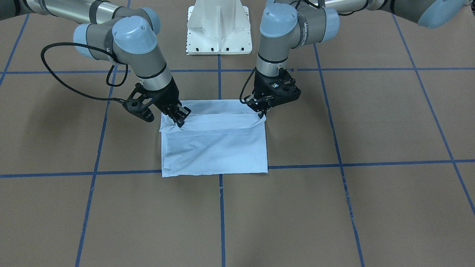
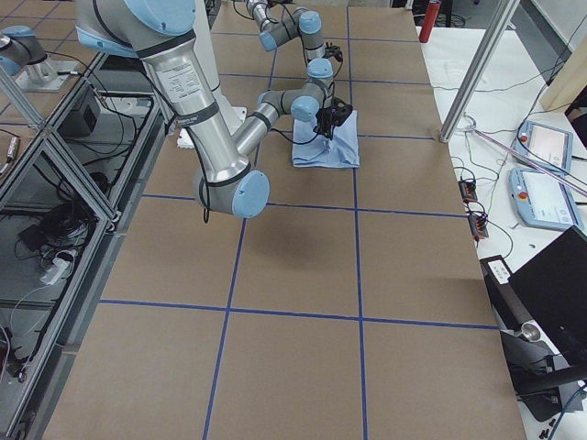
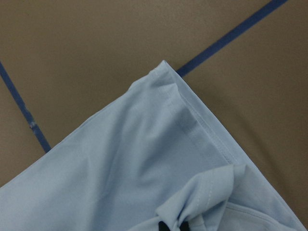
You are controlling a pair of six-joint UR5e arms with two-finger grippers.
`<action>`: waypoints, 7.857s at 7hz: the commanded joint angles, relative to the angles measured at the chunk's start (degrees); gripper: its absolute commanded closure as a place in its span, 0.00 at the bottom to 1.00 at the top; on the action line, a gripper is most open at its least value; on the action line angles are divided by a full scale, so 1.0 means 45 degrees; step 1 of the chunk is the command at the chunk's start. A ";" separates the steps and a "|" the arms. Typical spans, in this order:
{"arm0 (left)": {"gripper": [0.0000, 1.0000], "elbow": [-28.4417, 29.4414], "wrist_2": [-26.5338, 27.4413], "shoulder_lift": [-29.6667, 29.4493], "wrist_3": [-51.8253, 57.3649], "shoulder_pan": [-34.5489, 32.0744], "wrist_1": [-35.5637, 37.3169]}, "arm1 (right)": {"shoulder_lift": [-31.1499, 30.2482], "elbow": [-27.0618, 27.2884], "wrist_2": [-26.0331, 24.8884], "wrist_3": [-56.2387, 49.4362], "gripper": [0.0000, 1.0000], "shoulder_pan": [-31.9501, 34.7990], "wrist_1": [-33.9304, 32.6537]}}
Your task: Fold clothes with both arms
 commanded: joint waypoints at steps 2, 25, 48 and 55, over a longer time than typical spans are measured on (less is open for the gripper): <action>0.00 0.4430 0.0078 -0.1703 0.0791 -0.1710 -0.3032 | 0.2000 -0.4034 0.1121 -0.1058 0.01 0.1521 0.1314; 0.00 0.0193 -0.2245 0.0988 0.4250 -0.3082 -0.1895 | 0.2161 -0.5198 -0.0499 -1.2587 0.00 0.2696 -0.2572; 0.00 0.1167 -0.7187 0.9094 2.1849 -1.2398 -0.1640 | -0.9676 0.0740 0.6771 -2.1808 0.00 1.2269 -0.1399; 0.00 0.1128 -0.7206 0.9016 2.1751 -1.2613 -0.1640 | -0.9597 0.0701 0.6808 -2.1632 0.00 1.2368 -0.1223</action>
